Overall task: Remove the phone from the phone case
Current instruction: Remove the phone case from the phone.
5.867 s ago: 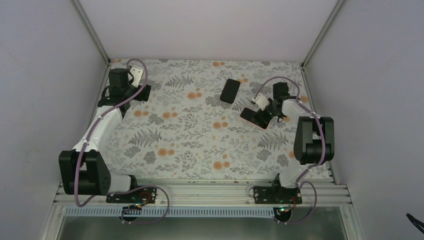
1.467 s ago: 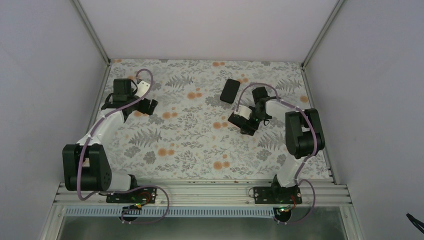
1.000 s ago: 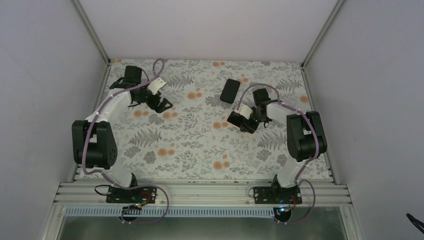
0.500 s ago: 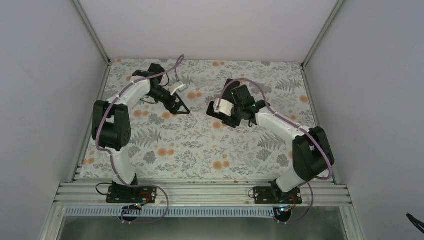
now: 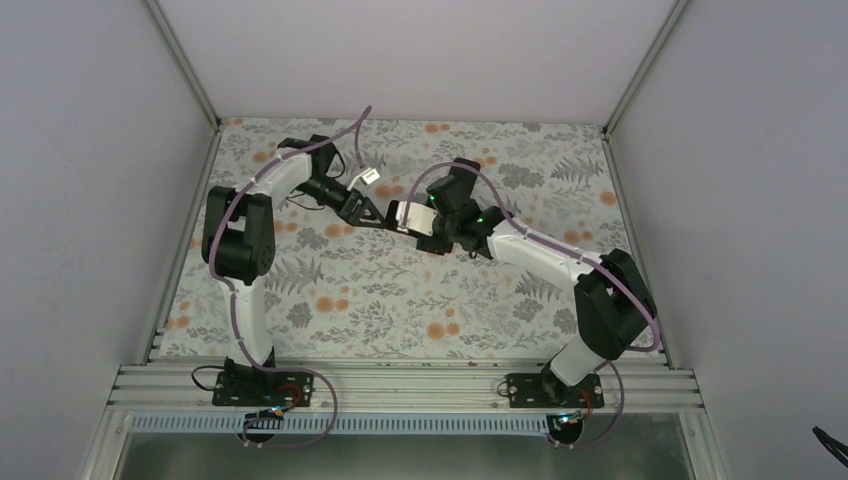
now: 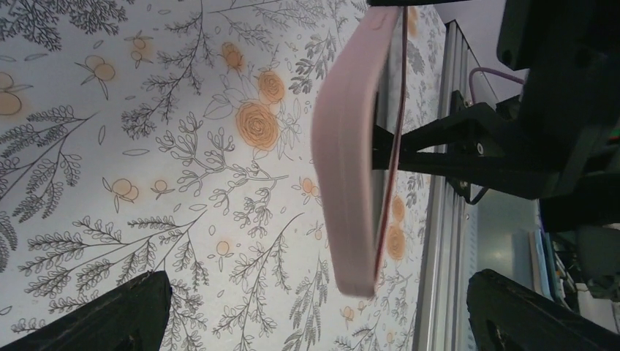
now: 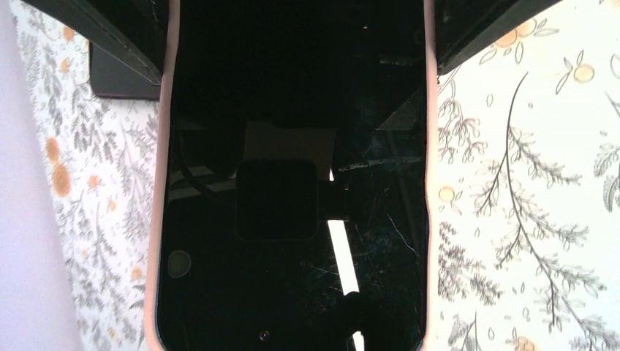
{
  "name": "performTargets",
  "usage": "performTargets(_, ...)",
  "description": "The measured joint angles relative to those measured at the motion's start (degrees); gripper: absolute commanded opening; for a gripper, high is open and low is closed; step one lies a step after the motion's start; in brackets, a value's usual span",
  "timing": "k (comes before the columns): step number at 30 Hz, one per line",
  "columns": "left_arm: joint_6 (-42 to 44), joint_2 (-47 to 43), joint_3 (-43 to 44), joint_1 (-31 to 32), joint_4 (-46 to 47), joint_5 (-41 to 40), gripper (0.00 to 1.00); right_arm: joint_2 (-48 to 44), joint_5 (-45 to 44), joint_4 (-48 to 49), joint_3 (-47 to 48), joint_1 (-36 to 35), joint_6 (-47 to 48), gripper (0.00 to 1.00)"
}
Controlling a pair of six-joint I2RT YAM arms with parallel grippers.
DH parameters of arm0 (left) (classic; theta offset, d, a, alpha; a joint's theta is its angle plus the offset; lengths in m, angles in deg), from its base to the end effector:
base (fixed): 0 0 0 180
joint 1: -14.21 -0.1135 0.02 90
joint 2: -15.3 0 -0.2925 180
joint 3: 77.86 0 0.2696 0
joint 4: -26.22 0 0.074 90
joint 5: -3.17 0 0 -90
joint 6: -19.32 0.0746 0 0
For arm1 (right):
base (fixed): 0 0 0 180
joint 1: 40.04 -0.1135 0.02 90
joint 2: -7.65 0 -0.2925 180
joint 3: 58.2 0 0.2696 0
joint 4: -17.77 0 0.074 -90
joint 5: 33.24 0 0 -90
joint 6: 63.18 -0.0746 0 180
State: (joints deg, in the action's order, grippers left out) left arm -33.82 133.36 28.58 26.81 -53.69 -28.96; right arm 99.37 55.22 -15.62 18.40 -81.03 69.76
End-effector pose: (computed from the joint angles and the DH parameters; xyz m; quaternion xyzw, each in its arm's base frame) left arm 0.3948 -0.1530 0.2037 0.3602 0.7975 -0.4754 0.0902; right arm 0.2938 0.2526 0.2243 -0.6217 0.6985 -0.0186 0.3539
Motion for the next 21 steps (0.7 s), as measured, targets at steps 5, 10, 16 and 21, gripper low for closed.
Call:
performTargets(5, -0.1, 0.9, 0.5, 0.1, -0.9, 0.8, 0.98, 1.3, -0.7, 0.6, 3.0, -1.9, -0.3, 0.56)
performTargets(10, 0.0, 0.9, 1.5, 0.1, -1.4, 1.6, 0.9, 4.1, -0.8, 1.5, 6.3, -3.9, -0.9, 0.56)
performTargets(16, 0.6, 1.8, 2.9, 0.1, -4.0, 3.1, 0.49, 7.1, -1.5, 2.4, 6.5, -5.9, -1.7, 0.53)
performTargets(21, 3.5, 5.1, 4.5, 0.1, -7.5, 4.7, 0.32, 7.9, -4.3, 3.9, 6.5, -6.3, -2.4, 0.53)
